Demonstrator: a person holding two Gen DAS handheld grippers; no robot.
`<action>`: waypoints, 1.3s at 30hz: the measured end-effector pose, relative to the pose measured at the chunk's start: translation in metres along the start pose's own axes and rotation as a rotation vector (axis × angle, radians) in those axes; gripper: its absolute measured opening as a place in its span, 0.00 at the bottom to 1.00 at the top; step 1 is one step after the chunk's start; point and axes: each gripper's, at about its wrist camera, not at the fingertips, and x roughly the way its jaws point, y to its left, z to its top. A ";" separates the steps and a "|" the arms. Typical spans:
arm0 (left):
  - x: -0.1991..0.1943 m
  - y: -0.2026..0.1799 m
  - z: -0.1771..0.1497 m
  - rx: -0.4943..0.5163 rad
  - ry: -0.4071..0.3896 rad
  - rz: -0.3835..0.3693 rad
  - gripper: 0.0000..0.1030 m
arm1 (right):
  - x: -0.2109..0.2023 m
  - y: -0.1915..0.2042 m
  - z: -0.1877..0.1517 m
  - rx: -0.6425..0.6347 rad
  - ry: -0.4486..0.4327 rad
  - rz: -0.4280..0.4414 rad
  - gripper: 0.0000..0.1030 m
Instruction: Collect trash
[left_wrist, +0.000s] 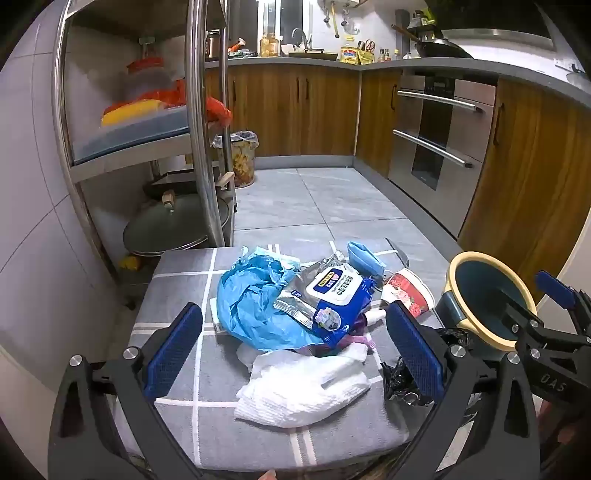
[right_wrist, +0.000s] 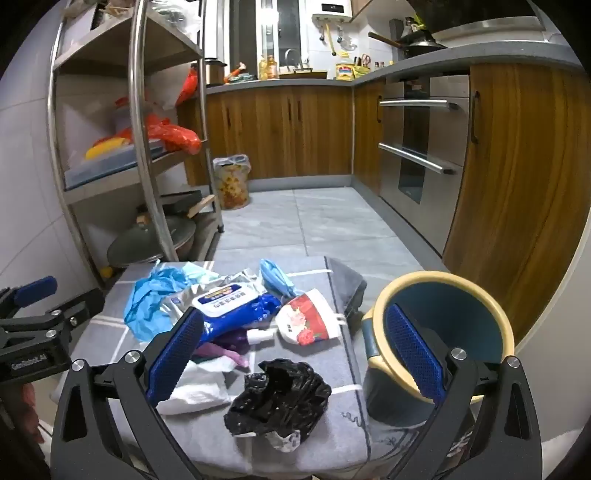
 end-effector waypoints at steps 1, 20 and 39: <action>0.000 0.000 0.000 0.002 0.001 0.000 0.95 | 0.000 0.000 0.000 0.000 -0.001 0.000 0.96; -0.001 0.002 0.001 0.003 0.004 0.004 0.95 | -0.001 0.000 0.000 -0.004 -0.005 0.003 0.96; -0.001 0.002 0.000 0.005 0.008 0.006 0.95 | 0.000 0.000 0.000 -0.009 -0.008 0.002 0.96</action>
